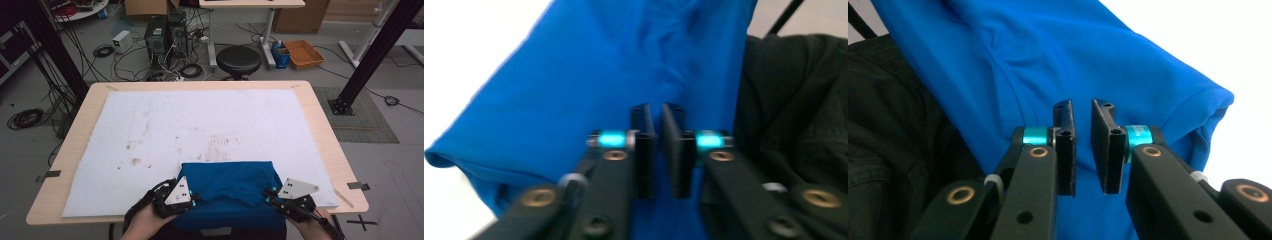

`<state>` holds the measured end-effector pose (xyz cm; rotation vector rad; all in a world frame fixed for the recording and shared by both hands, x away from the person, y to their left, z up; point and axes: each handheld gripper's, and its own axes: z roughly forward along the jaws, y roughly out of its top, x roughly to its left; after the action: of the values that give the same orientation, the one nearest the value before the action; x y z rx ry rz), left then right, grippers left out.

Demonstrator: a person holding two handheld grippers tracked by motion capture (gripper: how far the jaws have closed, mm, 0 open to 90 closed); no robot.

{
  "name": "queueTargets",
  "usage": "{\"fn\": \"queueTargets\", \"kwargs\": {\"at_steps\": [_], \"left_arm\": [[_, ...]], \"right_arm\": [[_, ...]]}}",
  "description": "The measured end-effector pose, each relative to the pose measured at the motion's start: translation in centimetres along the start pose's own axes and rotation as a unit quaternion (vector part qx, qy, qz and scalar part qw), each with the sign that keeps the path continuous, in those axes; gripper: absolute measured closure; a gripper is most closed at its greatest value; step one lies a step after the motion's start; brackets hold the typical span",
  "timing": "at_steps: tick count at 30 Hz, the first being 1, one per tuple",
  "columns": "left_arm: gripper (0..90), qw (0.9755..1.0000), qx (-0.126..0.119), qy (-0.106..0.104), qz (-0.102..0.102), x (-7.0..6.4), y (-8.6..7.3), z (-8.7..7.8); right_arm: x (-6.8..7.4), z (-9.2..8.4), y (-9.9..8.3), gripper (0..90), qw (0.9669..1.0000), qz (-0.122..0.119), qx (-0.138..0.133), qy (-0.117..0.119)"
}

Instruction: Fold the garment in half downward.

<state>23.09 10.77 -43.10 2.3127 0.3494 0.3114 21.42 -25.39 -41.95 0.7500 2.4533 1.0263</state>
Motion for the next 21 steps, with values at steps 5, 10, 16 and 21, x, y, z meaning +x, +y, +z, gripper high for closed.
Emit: {"fn": "queueTargets", "kwargs": {"at_steps": [5,10,16,21], "left_arm": [[64.2,0.9992,-0.025,0.022,-0.024,1.2,0.7,-0.6],[55.5,0.989,-0.069,0.075,-0.106,4.8,0.9,-0.6],[52.9,0.9699,-0.055,0.105,-0.213,9.1,-0.2,0.8],[53.3,0.9631,-0.022,0.1,-0.249,10.0,-1.1,1.8]], "right_arm": [[-1.8,-0.5,0.7,72.5,0.999,0.021,-0.021,-0.034],[-5.6,0.4,2.0,62.8,0.9937,0.087,-0.048,-0.051],[-9.7,3.5,2.3,59.1,0.9829,0.173,-0.036,-0.052],[-10.8,5.6,1.1,57.6,0.9762,0.215,0.006,-0.031]]}}
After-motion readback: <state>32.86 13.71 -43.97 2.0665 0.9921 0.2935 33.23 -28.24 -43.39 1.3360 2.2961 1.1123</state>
